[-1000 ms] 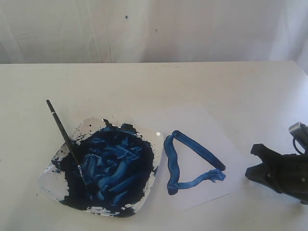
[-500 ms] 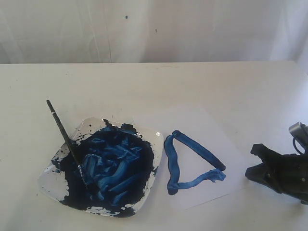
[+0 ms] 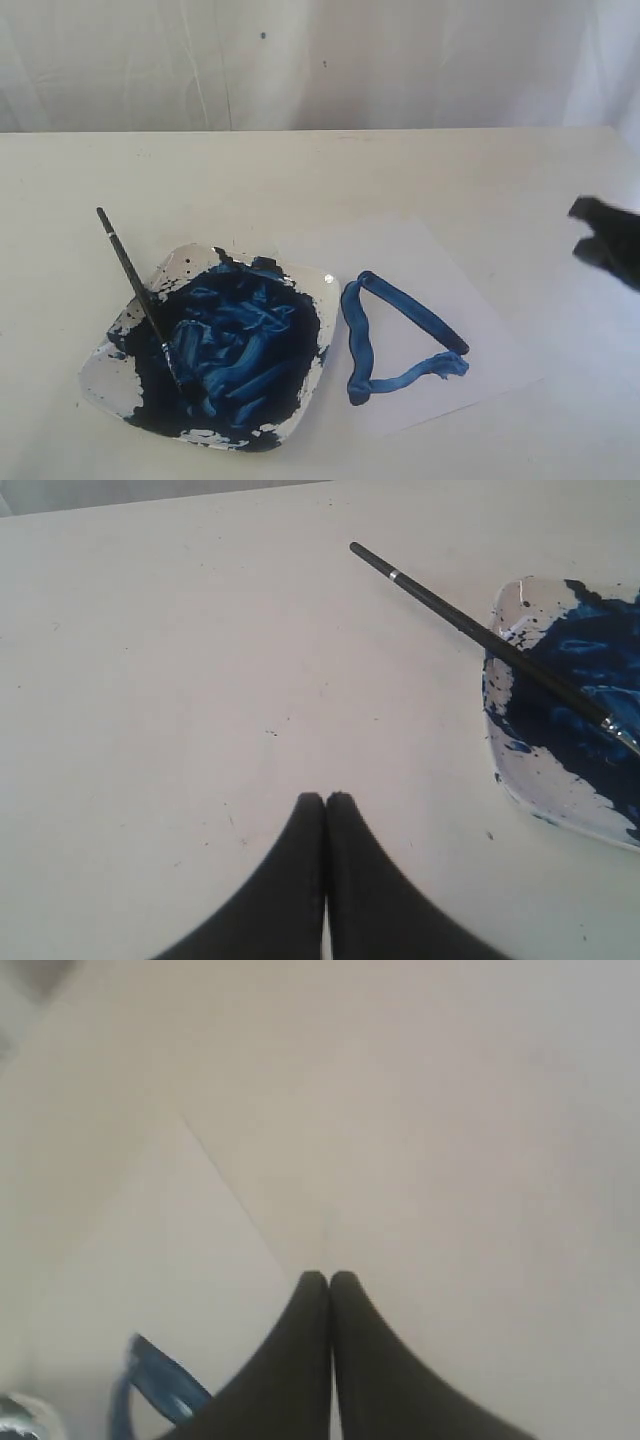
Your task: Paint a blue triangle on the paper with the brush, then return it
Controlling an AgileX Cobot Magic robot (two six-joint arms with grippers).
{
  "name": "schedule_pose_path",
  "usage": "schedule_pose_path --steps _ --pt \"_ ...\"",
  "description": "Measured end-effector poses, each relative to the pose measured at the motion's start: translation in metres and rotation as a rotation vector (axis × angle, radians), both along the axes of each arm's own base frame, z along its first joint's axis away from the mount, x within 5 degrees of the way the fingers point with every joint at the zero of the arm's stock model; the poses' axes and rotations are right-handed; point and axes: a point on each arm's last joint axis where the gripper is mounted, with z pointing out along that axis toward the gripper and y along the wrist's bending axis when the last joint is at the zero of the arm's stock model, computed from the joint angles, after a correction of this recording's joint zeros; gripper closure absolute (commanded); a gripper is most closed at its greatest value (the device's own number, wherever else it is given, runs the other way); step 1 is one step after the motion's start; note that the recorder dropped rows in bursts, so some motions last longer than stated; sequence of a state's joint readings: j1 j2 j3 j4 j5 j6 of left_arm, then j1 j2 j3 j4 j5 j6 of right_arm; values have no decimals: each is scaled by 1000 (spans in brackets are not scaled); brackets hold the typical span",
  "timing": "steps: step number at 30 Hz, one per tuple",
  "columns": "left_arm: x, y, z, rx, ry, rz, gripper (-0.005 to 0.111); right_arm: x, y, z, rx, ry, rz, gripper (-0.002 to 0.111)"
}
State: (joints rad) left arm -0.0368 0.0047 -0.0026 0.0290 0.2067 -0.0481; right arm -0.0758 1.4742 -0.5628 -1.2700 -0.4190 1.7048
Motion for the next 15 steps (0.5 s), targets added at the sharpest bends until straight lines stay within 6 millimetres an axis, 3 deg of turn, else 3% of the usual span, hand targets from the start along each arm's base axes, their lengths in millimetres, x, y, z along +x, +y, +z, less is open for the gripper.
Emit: schedule_pose_path --steps 6,11,15 --pt "0 0 0 0 0 0 107 -2 6 89 -53 -338 25 108" --pt "0 0 0 0 0 0 107 -30 22 138 -183 -568 117 108" --pt "0 0 0 0 0 0 107 -57 24 164 -259 -691 111 108"
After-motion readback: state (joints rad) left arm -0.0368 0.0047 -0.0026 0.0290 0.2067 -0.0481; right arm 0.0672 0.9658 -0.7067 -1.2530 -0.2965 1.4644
